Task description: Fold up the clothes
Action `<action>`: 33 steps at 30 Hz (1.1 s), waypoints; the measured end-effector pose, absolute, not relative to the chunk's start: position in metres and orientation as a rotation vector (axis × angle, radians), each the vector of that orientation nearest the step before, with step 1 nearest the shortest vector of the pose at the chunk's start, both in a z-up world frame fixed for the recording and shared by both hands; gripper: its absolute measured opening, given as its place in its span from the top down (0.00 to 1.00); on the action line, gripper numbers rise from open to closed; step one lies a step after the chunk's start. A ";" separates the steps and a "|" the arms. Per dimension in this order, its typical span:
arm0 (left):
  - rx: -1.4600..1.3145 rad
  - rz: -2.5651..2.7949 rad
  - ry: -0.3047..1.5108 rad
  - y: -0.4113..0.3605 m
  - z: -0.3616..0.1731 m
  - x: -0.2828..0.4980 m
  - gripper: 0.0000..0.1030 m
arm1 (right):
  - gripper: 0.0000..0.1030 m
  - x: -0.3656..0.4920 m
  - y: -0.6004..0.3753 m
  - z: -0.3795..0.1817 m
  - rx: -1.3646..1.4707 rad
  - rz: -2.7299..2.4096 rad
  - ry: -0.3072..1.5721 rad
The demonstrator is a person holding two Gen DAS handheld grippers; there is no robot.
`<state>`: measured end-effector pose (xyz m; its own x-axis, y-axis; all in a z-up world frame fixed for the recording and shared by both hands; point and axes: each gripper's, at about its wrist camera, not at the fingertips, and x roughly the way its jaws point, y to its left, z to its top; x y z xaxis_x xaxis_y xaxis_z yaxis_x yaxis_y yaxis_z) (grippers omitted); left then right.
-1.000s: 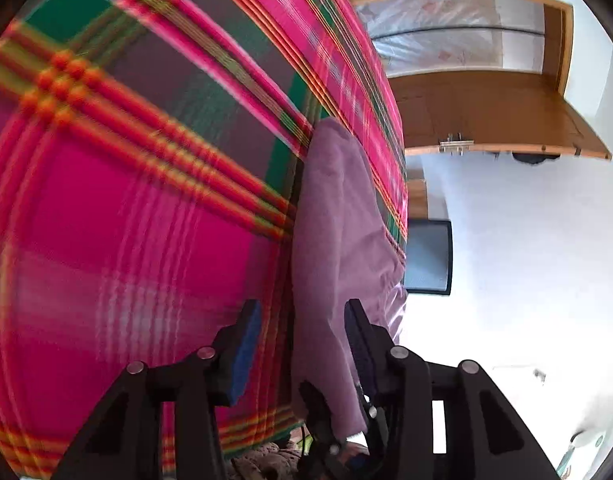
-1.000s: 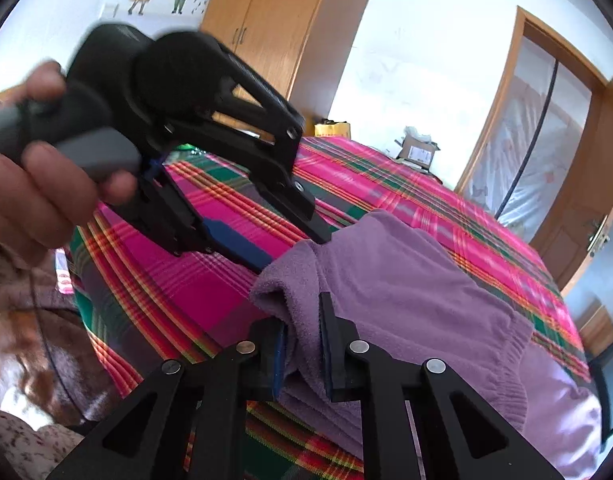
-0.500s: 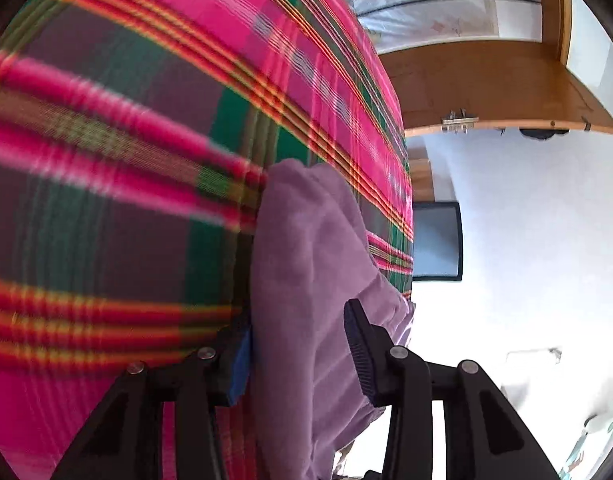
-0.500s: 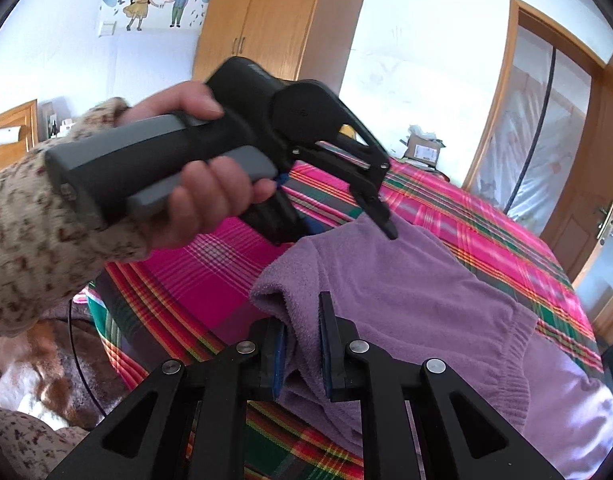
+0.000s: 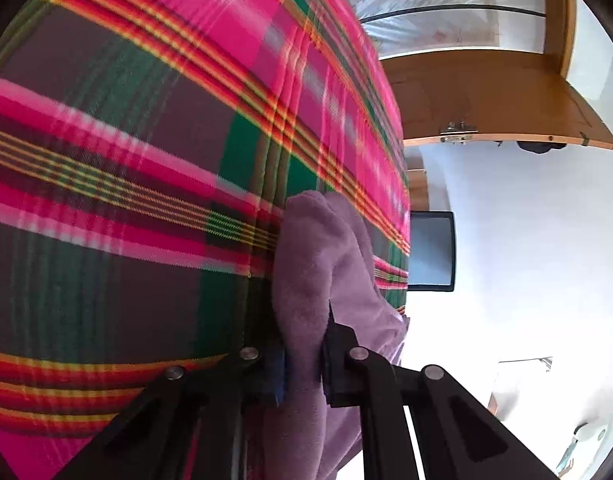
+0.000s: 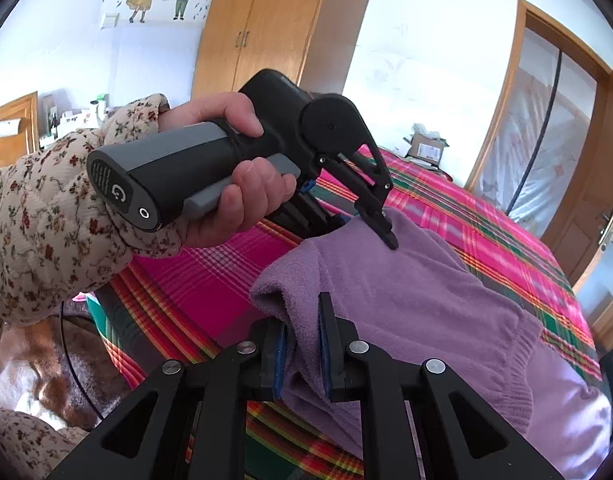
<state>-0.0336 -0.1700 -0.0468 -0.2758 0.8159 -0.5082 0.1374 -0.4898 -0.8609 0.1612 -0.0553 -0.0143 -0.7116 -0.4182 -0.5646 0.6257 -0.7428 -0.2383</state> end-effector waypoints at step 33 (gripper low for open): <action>-1.391 1.977 -1.370 -0.288 -0.052 0.004 0.88 | 0.86 0.130 -0.161 -0.017 0.607 -2.123 0.637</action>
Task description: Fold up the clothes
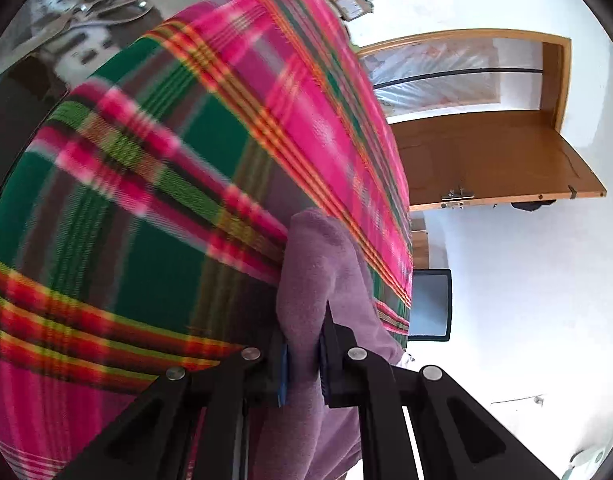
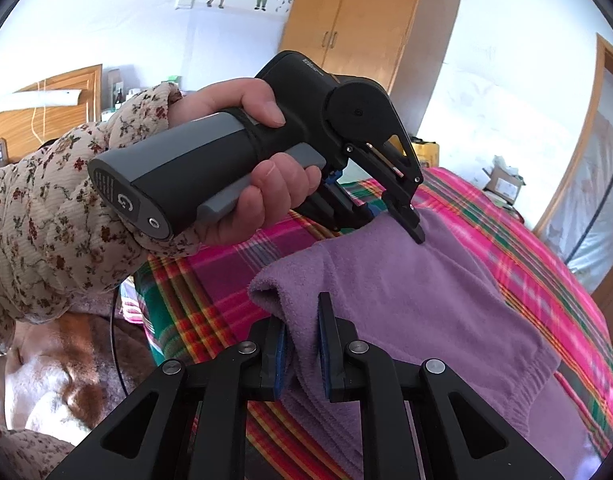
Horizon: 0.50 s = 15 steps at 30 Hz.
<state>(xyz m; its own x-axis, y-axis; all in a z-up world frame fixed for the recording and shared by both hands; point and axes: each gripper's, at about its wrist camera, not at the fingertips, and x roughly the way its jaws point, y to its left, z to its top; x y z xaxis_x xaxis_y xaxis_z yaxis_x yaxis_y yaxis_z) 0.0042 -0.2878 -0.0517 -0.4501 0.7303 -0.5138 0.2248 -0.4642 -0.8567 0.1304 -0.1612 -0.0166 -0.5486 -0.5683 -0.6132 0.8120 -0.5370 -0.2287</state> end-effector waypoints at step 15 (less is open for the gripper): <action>-1.379 2.209 -1.342 -0.286 -0.021 0.027 0.79 | 0.76 0.121 -0.162 -0.032 0.705 -2.088 0.607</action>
<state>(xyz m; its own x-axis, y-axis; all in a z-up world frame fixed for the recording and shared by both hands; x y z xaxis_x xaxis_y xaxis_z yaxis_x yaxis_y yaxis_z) 0.0272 -0.2864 -0.0213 -0.5397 0.5850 -0.6054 0.2674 -0.5628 -0.7821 0.1210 -0.1623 -0.0318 -0.4982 -0.5542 -0.6668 0.8254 -0.5387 -0.1689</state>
